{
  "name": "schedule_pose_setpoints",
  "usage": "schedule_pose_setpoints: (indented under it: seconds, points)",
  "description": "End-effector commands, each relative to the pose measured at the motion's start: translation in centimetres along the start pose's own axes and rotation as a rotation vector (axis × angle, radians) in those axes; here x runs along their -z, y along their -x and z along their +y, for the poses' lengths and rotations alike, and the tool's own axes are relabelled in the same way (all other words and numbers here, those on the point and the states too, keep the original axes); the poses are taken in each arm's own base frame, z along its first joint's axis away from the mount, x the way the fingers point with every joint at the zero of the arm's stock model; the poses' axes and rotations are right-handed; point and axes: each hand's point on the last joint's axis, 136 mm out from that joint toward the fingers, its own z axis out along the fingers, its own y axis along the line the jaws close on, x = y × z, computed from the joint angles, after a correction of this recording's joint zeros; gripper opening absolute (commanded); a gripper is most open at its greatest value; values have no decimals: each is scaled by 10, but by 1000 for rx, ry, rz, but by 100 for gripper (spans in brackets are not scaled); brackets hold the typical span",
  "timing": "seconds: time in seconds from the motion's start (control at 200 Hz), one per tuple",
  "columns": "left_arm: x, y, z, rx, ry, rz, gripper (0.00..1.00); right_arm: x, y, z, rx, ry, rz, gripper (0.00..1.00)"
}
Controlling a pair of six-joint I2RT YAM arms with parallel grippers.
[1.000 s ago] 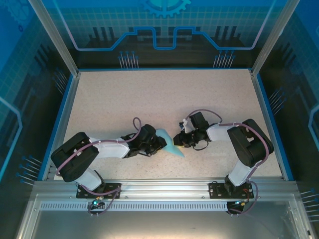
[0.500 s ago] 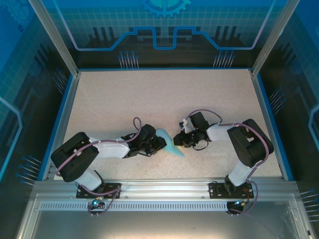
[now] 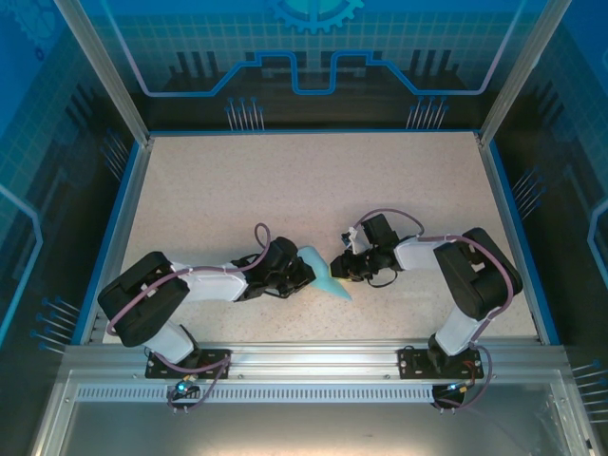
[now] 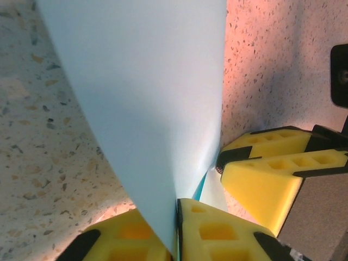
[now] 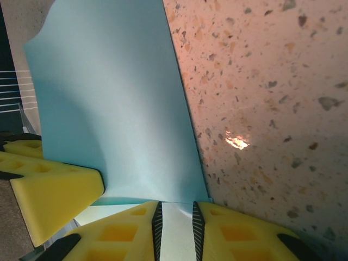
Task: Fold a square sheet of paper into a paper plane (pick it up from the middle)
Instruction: Fold the wing for the fifth time at the center of the table.
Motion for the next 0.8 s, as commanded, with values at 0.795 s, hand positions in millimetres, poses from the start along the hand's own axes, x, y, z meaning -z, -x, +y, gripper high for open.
schedule_pose_setpoints:
  seconds: [0.795]
  points:
    - [-11,21,-21,-102,51,166,0,53,-11,21,702,-393,-353,49]
